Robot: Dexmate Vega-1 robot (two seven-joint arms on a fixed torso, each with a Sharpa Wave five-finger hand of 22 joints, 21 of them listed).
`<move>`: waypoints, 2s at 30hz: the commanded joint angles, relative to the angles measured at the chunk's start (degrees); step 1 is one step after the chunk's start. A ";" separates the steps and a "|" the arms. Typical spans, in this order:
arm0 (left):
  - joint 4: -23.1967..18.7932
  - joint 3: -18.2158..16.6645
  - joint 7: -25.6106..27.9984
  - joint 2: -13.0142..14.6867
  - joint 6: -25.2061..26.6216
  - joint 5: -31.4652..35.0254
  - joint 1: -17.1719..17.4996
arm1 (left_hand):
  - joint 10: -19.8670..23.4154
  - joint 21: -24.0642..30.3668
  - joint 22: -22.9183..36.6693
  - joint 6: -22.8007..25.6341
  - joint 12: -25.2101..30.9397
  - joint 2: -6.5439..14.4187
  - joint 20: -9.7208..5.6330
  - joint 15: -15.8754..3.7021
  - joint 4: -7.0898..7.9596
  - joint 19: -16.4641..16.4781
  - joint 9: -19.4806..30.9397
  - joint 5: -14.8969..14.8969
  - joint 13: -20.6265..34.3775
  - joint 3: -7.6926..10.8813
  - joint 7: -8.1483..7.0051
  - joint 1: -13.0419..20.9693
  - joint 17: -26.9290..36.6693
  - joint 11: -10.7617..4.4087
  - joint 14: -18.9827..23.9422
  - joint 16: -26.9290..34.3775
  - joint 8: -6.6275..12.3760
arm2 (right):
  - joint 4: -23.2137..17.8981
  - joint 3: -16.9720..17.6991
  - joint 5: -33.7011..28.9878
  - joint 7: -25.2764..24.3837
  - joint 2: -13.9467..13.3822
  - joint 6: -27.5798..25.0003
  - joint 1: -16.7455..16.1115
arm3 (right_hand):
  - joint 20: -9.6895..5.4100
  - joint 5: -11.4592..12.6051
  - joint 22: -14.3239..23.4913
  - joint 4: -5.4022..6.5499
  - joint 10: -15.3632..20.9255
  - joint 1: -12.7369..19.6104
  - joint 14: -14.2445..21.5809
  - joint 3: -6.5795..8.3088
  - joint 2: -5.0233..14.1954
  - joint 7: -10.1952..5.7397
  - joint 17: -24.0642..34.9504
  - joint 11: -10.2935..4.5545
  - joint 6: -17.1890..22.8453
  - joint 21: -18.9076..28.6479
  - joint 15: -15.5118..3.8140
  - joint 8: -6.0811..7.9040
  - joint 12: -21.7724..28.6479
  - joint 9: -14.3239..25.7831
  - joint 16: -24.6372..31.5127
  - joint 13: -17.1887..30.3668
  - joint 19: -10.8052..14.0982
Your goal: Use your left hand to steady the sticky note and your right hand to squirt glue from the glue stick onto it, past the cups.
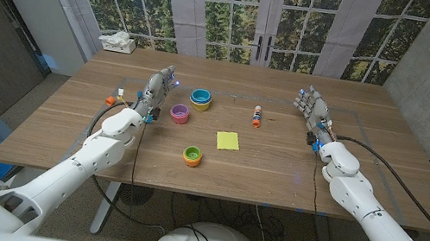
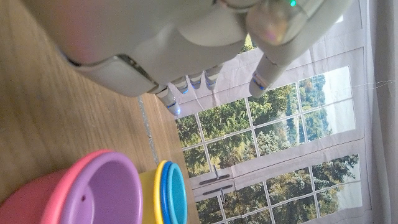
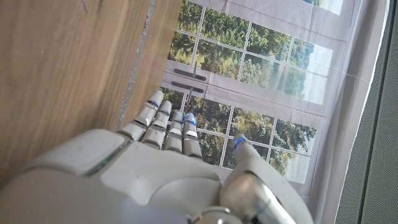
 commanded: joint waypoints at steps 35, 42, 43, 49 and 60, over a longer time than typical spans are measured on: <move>4.09 0.05 -4.42 -0.18 0.37 -1.27 -3.23 | -2.36 -0.92 0.11 -1.33 0.35 4.68 -4.37 -1.73 -0.15 -4.79 0.17 0.88 0.22 0.98 -0.74 0.46 0.03 -0.66 -3.63 0.12 0.45 | -5.39 -0.27 -12.47 -17.23 -1.02 -3.36 -1.09 | -9.34 -0.84 20.93 -12.42 14.22 5.46 64.25 7.82 -3.88 2.36 49.09 -2.42 4.80 42.02 -11.06 1.73 -0.33 0.10 73.11 -4.71 54.74; 4.56 -0.06 -5.08 -0.29 -0.05 -1.55 -3.25 | -2.26 -1.16 0.12 -1.21 0.42 4.60 -4.30 -1.74 -0.09 -4.47 0.17 0.93 0.22 1.00 -0.68 0.38 0.04 -0.67 -3.61 0.16 0.56 | -11.55 -1.53 -16.90 -19.47 -4.73 -11.45 -1.43 | -9.81 1.92 16.66 -14.17 13.90 19.06 62.37 14.71 -1.81 -0.46 49.02 -3.97 5.27 41.46 -11.15 1.93 -0.17 0.46 74.22 -4.68 52.39; 4.53 -0.07 -5.09 -0.27 -0.04 -1.58 -3.22 | -2.26 -1.18 0.12 -1.18 0.43 4.59 -4.33 -1.74 -0.08 -4.45 0.17 0.93 0.22 1.00 -0.67 0.37 0.04 -0.66 -3.61 0.17 0.57 | -12.15 -1.72 -18.08 -20.60 -4.91 -12.07 -1.54 | -9.90 2.49 15.86 -14.37 13.90 20.69 62.11 15.46 -2.03 -0.74 49.06 -4.00 5.30 41.34 -11.16 1.95 -0.16 0.49 74.27 -4.67 52.38; 4.44 0.01 -5.60 -0.04 -0.13 -1.50 -3.23 | -2.15 -1.41 0.12 -0.97 0.49 4.56 -4.28 -1.74 -0.02 -4.30 0.17 0.98 0.21 1.03 -0.68 0.31 0.05 -0.64 -3.48 0.23 0.67 | -17.15 -2.51 -21.42 -21.31 -8.15 -18.93 -1.71 | -10.04 4.14 13.46 -14.17 13.02 25.02 60.94 16.96 -3.34 -2.06 48.90 -4.91 4.89 40.78 -11.16 1.82 -0.40 0.57 73.88 -4.63 50.97; 4.49 0.16 -7.41 0.08 0.61 -2.40 -3.61 | -1.72 -1.64 0.14 -0.80 0.65 4.48 -3.98 -1.79 0.02 -3.44 0.17 1.09 0.21 1.11 -0.83 0.23 0.02 -0.58 -3.01 0.40 0.73 | -21.84 -3.61 -25.00 -19.24 -11.92 -24.34 -1.18 | -10.07 4.67 11.97 -13.94 12.97 27.25 59.35 17.16 -4.52 -3.32 48.70 -5.48 5.42 40.54 -11.16 2.06 -0.25 0.66 73.23 -4.55 49.53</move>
